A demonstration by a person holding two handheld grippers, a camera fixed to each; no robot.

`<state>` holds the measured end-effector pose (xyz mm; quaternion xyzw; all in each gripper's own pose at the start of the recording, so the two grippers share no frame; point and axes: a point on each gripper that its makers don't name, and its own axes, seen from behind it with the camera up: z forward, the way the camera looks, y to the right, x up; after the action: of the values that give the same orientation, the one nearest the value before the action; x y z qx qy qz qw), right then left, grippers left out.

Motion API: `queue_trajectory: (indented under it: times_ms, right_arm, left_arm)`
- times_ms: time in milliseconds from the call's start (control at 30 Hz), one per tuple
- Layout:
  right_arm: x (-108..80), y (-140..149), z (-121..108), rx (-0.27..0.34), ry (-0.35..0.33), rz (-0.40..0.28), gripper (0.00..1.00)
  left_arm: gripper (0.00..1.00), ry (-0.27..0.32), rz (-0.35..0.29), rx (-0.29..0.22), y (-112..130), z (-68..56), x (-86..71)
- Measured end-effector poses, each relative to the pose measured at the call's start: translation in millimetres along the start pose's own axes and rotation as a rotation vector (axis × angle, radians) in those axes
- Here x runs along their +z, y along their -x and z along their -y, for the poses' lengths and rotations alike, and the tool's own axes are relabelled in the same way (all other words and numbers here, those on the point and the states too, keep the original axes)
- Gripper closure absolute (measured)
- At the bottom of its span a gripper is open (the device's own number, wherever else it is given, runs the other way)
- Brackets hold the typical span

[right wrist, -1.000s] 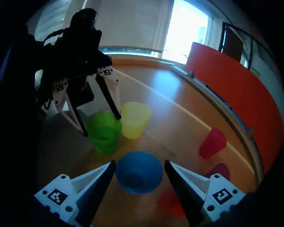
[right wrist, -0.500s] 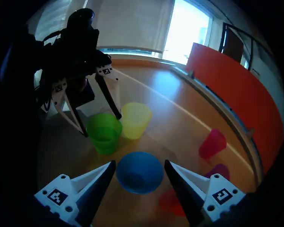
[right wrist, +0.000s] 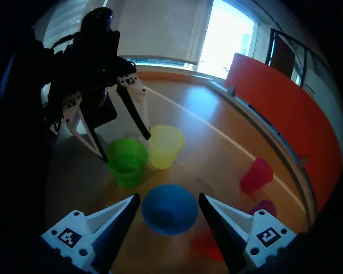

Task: Pour water

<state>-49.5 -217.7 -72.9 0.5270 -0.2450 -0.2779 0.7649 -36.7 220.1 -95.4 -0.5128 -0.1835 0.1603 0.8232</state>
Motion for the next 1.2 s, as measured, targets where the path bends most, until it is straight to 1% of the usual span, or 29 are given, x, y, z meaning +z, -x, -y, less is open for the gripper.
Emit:
queue_trajectory:
  times_ms: [100,400,700,1000,1200]
  right_arm:
    - [-0.7,-1.4,0.1,-0.003,0.001,0.001,0.00]
    - [-3.2,-6.6,-1.1,-0.011,0.009,-0.002,0.00]
    - [-8.8,-14.3,-4.4,-0.017,0.025,-0.010,0.00]
    - [-18.0,-29.1,-9.9,0.015,0.053,-0.050,0.00]
    - [-24.6,-35.8,-14.7,0.045,0.079,-0.076,0.00]
  left_arm:
    - [0.09,0.002,-0.005,-0.006,-1.6,-0.1,-0.9]
    - [0.09,-0.007,-0.024,-0.003,-11.4,2.4,-5.4]
    - [0.09,-0.028,-0.040,-0.016,-20.1,8.0,-11.5]
    - [0.09,-0.066,-0.061,-0.036,-29.6,16.3,-19.6]
    - [0.09,-0.108,-0.079,-0.067,-36.6,27.3,-26.4]
